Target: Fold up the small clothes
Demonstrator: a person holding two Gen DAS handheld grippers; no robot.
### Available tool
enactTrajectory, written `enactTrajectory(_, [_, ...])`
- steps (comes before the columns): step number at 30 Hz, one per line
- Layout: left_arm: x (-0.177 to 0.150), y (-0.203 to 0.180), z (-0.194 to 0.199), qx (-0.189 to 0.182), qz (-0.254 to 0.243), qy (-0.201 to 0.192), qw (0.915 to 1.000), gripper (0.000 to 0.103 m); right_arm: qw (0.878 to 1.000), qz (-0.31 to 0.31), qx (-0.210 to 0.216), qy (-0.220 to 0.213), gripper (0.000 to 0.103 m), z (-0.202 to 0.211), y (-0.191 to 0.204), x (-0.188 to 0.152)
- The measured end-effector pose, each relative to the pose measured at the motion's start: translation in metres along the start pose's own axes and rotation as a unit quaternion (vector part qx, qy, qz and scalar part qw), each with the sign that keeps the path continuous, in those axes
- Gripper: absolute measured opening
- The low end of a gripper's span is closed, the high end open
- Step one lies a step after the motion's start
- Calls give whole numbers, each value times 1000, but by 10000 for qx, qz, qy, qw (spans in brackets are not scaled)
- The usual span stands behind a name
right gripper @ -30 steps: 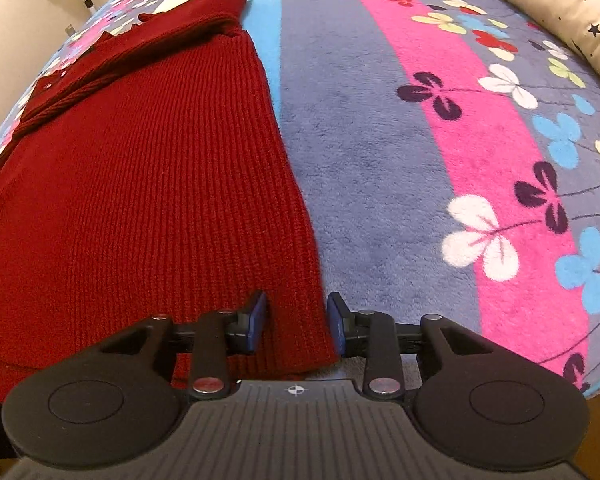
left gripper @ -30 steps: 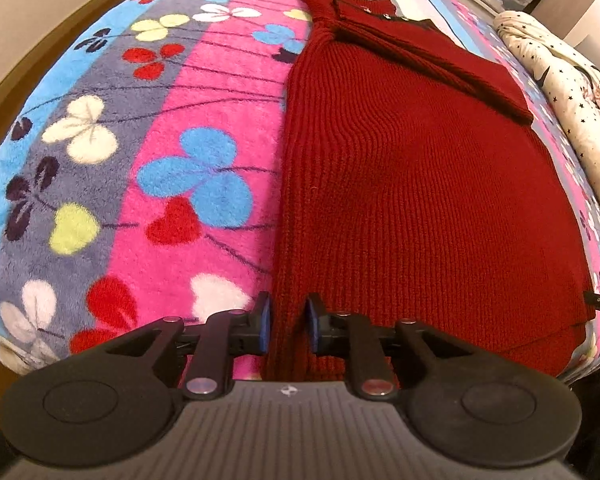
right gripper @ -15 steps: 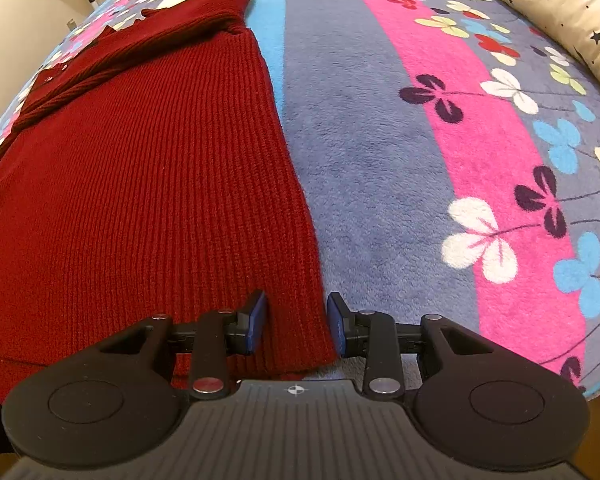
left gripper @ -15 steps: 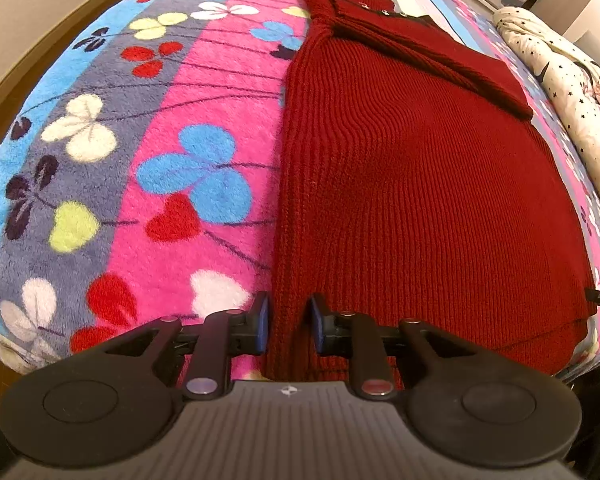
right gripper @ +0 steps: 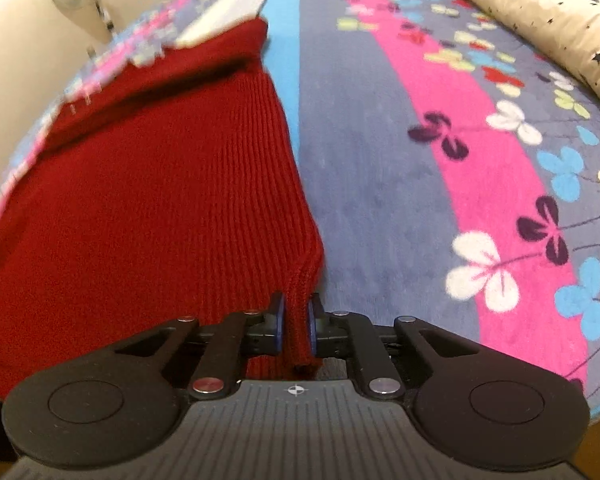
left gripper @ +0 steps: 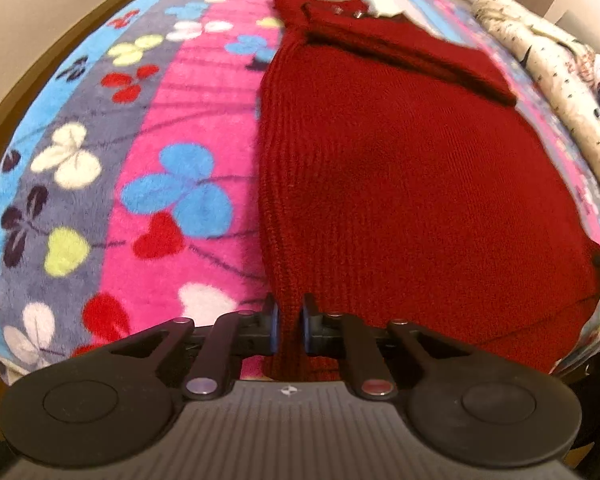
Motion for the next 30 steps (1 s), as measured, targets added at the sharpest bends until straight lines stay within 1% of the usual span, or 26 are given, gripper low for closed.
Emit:
enactTrajectory(4, [7,-11,31,-219,-178,-531,9982,10,9972,-236,527,-484,11,29,0,8])
enactTrajectory(7, [11,-17,62,-388,-239,-946,9945,10,9911,-156,1013,-847,10,57,7,15])
enactTrajectory(9, [15,-19,84,-472,-237,-1166,9918,9,9836,-81,1372,-1165,10,83,15,17])
enactTrajectory(12, [21,-19,125,-596,-151,-1548,9860,8,9716,-150,1828,-1497,9,120,16,20])
enactTrajectory(14, [22,-13,157,-797,57,-1824,9800,8,9636,-300,2070,-1664,9,142,9,23])
enactTrajectory(17, [22,-6,212,-1082,177,-2375,9652,8,9454,-578,2518,-1986,8,184,-7,21])
enactTrajectory(19, [24,0,235,-1238,276,-2624,9566,8,9323,-746,2751,-2225,8,207,-19,18])
enactTrajectory(20, [26,3,240,-1300,361,-2676,9540,8,9259,-882,2853,-2313,8,214,-26,18])
enactTrajectory(21, [28,8,239,-1350,459,-2687,9526,8,9199,-1051,2941,-2372,8,217,-33,17])
enactTrajectory(22, [32,13,232,-1322,550,-2640,9538,8,9166,-1189,2983,-2380,8,215,-38,17])
enactTrajectory(23, [36,17,222,-1246,623,-2550,9569,8,9168,-1280,2961,-2355,8,210,-42,20])
enactTrajectory(25, [46,26,196,-1150,769,-2346,9622,8,9238,-1321,2787,-2270,8,189,-44,27])
enactTrajectory(27, [62,35,163,-1007,878,-2100,9685,8,9311,-1466,2616,-2078,8,161,-41,42])
enactTrajectory(28, [71,40,149,-978,885,-2041,9700,8,9351,-1506,2510,-1998,8,145,-37,51])
enactTrajectory(30, [94,50,118,-852,968,-1908,9731,8,9471,-1606,2099,-1822,8,110,-26,75])
Point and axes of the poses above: each gripper's, at about its wrist camera, not at the fingertips, and z roughly against the way its jaws point, y to its left, x to its top, the point moved 3 cm from there along -z, roughly the way its jaws point, and after that the axes turned 11 degrees about -z, right-handed, at the moved point
